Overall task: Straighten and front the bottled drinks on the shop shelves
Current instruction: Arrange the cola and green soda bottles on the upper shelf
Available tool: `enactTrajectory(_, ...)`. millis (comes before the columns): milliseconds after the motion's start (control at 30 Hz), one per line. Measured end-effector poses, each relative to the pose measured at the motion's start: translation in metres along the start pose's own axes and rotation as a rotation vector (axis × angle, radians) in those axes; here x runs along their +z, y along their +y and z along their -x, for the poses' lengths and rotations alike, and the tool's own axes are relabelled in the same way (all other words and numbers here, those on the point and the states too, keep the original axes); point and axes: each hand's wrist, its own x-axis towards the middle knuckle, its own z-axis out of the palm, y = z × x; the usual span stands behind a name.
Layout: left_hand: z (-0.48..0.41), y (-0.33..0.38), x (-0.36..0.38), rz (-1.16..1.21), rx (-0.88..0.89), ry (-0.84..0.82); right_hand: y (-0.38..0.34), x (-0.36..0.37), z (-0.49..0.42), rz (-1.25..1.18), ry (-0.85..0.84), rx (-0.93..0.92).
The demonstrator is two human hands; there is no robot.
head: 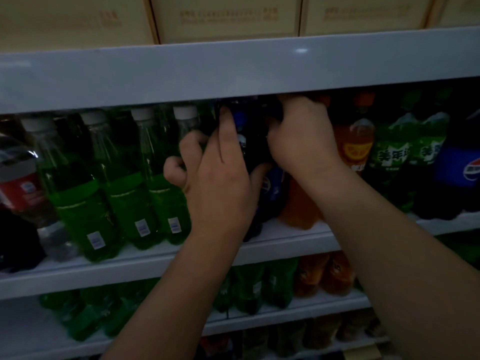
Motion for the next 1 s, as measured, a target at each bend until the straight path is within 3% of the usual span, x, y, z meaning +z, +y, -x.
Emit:
enactTrajectory(167,-0.001,0.002,-0.021,-0.117,0.049,0.007,0.013,-0.006,0.0,-0.272,-0.14,0.008)
enactTrajectory(267,-0.005,0.004,-0.031,-0.097,0.074,-0.037,0.018,-0.006,0.002,-0.35,-0.1,0.046)
enactTrajectory(400,-0.001,0.006,-0.029,0.054,0.025,-0.117,0.022,-0.007,0.006,-0.357,-0.124,0.011)
enactTrajectory(567,0.003,0.012,-0.021,0.032,-0.084,-0.116,0.024,-0.006,0.008,-0.328,-0.081,-0.019)
enactTrajectory(767,-0.004,0.01,-0.023,0.089,-0.087,-0.127,0.026,-0.01,0.006,-0.376,-0.109,-0.022)
enactTrajectory(1000,-0.008,0.004,-0.027,0.096,-0.116,-0.172,0.031,-0.02,-0.004,-0.376,-0.25,-0.091)
